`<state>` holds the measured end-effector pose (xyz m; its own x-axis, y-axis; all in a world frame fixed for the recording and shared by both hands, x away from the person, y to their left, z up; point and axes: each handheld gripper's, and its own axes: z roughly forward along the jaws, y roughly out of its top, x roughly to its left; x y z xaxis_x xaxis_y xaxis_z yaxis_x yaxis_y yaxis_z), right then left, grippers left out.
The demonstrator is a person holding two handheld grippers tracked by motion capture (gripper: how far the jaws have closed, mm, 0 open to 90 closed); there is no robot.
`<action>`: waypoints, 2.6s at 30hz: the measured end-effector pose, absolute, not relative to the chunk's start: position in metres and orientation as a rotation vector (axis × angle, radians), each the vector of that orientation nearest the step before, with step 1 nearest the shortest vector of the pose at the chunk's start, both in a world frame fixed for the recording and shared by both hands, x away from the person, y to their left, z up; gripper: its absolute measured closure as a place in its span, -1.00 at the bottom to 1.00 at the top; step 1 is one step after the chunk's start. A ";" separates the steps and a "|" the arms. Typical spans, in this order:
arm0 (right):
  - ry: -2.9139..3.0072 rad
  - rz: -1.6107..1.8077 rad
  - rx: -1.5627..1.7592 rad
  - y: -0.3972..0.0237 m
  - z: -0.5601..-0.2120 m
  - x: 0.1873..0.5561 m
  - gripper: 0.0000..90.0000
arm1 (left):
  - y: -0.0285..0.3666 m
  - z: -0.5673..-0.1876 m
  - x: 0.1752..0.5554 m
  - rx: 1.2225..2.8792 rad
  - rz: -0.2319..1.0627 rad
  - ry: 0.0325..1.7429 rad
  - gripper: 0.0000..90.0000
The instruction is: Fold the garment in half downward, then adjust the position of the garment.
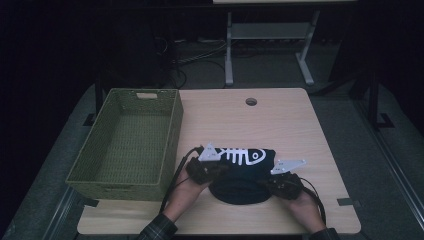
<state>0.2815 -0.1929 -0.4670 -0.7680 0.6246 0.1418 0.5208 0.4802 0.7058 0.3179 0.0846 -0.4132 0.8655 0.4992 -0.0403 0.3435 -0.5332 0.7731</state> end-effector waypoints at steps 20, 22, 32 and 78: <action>2.586 1.179 1.006 -0.191 -0.470 0.279 1.00 | 0.055 -0.455 0.382 2.288 0.224 0.720 1.00; 2.600 1.193 0.975 -0.186 -0.470 0.276 1.00 | 0.056 -0.454 0.386 2.292 0.203 0.718 1.00; 2.646 1.213 0.917 -0.169 -0.469 0.270 1.00 | 0.055 -0.450 0.389 2.291 0.176 0.704 1.00; 2.228 1.000 1.292 -0.269 -0.479 0.269 -0.79 | 0.109 -0.463 0.356 2.162 0.139 0.964 -0.69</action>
<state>0.2694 -0.2694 -0.4787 -0.5072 0.8614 0.0281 0.5935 0.3254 0.7361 0.3561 0.1086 -0.4633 0.7102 0.6774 -0.1916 0.5961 -0.4338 0.6757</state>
